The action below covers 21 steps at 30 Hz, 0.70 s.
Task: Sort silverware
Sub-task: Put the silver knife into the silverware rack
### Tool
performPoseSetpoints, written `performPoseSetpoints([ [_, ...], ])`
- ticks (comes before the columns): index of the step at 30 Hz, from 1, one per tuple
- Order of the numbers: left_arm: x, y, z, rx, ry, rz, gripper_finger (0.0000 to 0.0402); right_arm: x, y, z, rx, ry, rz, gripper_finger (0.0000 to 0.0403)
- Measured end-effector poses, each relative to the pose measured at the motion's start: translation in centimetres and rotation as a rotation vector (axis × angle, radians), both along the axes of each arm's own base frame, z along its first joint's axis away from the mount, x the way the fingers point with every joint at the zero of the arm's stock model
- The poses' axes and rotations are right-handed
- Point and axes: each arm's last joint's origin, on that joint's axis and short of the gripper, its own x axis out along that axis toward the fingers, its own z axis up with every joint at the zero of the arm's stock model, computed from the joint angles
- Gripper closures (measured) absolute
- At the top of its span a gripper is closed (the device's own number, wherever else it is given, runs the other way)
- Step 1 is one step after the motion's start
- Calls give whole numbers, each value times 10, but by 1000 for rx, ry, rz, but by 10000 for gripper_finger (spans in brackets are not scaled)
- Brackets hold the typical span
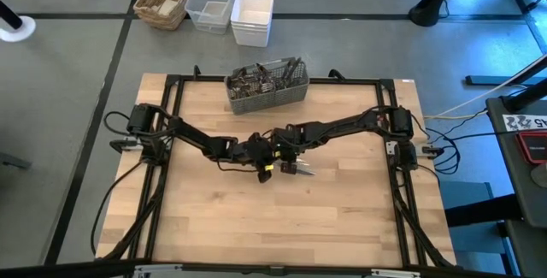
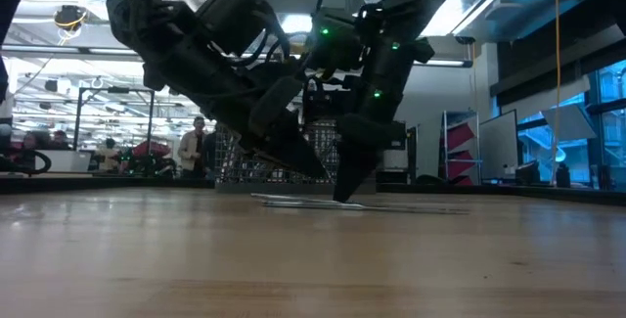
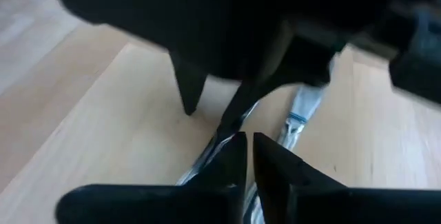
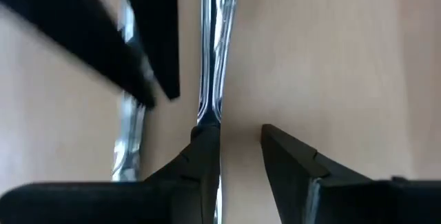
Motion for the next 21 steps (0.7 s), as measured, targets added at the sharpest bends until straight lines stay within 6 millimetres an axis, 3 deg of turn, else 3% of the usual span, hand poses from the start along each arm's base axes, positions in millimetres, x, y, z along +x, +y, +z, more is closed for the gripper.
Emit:
performPoseSetpoints([
  [10,0,15,0,61,14,6,296,8,-3,20,-59,46,3,290],
  [21,-1,37,1,181,46,-5,288,0,-3,20,-50,132,3,290],
])
